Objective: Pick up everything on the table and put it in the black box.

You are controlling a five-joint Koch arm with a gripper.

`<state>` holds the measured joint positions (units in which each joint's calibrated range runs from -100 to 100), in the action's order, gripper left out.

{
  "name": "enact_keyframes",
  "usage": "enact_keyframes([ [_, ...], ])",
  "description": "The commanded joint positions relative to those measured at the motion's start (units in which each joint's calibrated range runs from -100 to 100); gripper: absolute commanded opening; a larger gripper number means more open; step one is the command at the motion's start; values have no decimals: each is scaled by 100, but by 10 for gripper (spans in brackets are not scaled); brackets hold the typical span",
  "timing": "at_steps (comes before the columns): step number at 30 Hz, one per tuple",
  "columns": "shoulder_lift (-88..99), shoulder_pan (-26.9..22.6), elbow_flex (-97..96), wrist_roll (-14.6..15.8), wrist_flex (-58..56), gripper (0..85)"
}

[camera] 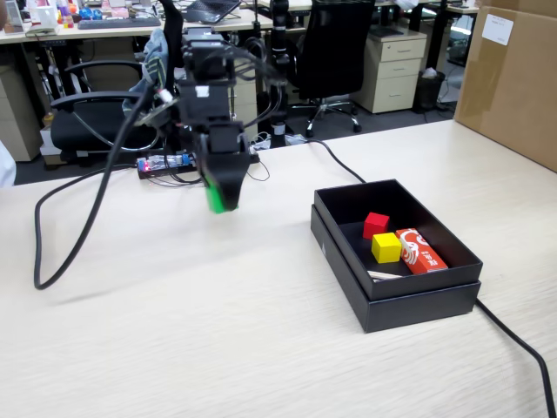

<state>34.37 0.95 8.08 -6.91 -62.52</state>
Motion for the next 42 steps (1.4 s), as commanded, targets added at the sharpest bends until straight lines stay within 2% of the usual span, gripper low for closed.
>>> enact_keyframes([
  [1,964,-464,271,239,-15,8],
  [6,791,-1372,924,650,11,9],
  [9,160,-1578,1359,786,11,9],
  [10,-781,-1665,1839,874,11,9],
  [13,-2272,-1665,2383,918,11,13],
  [16,-2938,-1665,2438,918,11,125],
  [17,-3271,-1665,2447,923,11,138],
  [21,-4177,-1646,2438,1001,2,137],
  [33,-4774,-1656,2574,1016,11,141],
  [36,-4854,-1656,2510,1011,11,247],
  [39,-4865,-1651,2465,1016,11,259],
  [42,-4682,-1656,2465,1011,11,395],
])
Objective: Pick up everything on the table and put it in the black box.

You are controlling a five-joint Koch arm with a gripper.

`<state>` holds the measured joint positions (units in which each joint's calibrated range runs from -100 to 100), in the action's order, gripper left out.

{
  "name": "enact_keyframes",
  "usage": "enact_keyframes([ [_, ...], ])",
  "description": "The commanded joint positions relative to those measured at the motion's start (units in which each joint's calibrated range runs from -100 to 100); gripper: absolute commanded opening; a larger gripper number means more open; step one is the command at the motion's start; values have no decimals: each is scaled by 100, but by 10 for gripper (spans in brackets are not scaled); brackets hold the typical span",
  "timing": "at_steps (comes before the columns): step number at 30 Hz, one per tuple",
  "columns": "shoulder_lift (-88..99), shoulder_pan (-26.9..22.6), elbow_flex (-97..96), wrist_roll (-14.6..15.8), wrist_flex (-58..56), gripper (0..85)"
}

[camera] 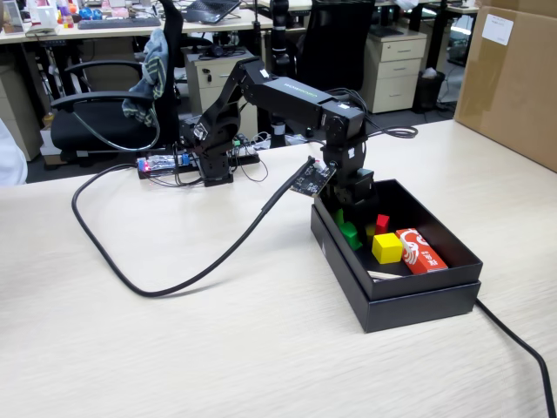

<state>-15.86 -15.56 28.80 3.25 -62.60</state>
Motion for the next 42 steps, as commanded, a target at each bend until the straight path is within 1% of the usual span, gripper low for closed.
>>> enact_keyframes([
  [1,559,-5,393,-5,18,420],
  [2,708,-5,393,0,18,422],
  [5,2280,122,121,-20,18,443],
  [9,3921,386,-224,-93,18,443],
  [10,4758,532,-568,-103,18,445],
  [12,5539,703,-1121,-142,18,468],
  [13,5906,801,-1484,-147,44,475],
  [14,6686,987,-2427,-220,338,491],
  [20,8901,1348,-5437,-435,1530,500],
  [22,9945,1465,-6479,-440,1824,503],
  [25,10851,1534,-7205,-415,1919,504],
  [26,11276,1534,-7540,-366,1919,505],
  [30,11551,1534,-8020,-230,1962,517],
  [38,11574,1534,-9353,-225,3284,519],
  [42,11574,1529,-10169,-259,4355,519],
])
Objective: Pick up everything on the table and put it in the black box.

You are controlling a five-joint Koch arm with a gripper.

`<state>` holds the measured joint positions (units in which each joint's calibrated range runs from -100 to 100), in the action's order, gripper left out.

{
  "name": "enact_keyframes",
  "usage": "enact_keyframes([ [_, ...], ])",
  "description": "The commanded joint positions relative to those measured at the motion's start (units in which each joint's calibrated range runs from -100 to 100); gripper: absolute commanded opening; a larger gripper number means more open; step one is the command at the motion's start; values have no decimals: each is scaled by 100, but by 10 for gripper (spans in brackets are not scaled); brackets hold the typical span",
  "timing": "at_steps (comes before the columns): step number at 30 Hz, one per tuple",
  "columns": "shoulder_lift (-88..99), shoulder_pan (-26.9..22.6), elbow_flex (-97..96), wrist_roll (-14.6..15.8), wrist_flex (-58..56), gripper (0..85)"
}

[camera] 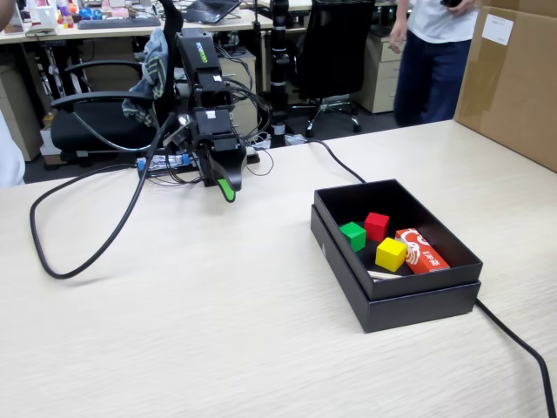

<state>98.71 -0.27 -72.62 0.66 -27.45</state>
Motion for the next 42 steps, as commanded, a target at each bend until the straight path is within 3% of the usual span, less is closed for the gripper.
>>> enact_keyframes([
  [1,118,5,-164,0,944,519],
  [17,3,49,-2421,-186,3173,501],
  [42,-8,112,-2485,-176,3121,491],
])
